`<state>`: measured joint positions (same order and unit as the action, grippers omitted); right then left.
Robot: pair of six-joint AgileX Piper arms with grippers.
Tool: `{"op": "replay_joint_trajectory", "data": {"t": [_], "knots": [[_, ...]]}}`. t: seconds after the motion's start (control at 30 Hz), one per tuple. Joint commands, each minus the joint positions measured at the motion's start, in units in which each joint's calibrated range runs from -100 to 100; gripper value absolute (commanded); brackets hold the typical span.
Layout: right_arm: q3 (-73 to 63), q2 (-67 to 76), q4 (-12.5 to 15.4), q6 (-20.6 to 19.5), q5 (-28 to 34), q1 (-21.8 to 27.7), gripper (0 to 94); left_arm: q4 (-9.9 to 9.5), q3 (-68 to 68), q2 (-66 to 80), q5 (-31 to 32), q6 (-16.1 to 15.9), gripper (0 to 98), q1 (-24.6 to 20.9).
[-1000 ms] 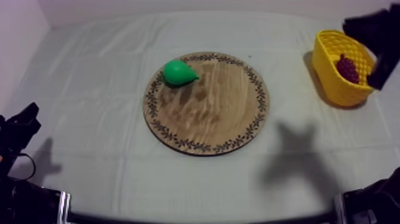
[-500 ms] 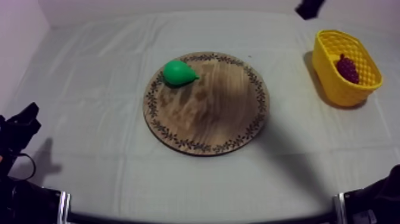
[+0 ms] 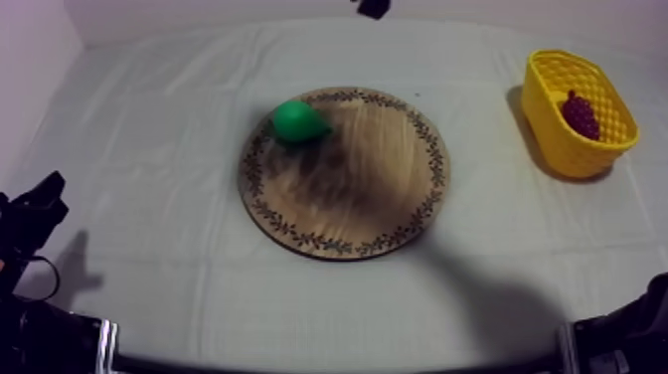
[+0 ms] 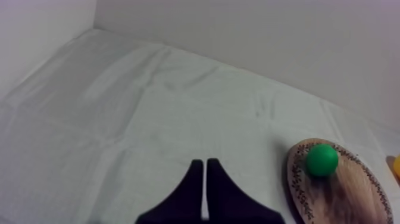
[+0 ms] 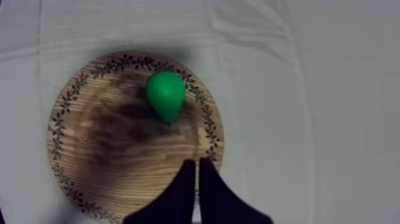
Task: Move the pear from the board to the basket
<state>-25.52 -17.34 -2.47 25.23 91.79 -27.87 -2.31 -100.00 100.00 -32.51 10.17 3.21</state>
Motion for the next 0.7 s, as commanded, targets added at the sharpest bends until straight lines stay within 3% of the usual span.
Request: {"op": "replay_joint_trajectory", "data": {"t": [0.0,0.47,0.67], "knots": [[-6.0,-5.4,-0.6,-0.1,2.9,-0.4,0.4,-0.01,0.0,0.0,0.0,0.0,0.1,0.0],[-13.1,-17.7,-4.6,-0.9,5.9,-2.7,0.4,-0.01,0.0,0.0,0.0,0.0,0.1,0.0],[-13.9,-19.8,-4.4,-1.8,5.9,-2.7,3.6,-0.01,0.0,0.0,0.0,0.0,0.1,0.0]]}}
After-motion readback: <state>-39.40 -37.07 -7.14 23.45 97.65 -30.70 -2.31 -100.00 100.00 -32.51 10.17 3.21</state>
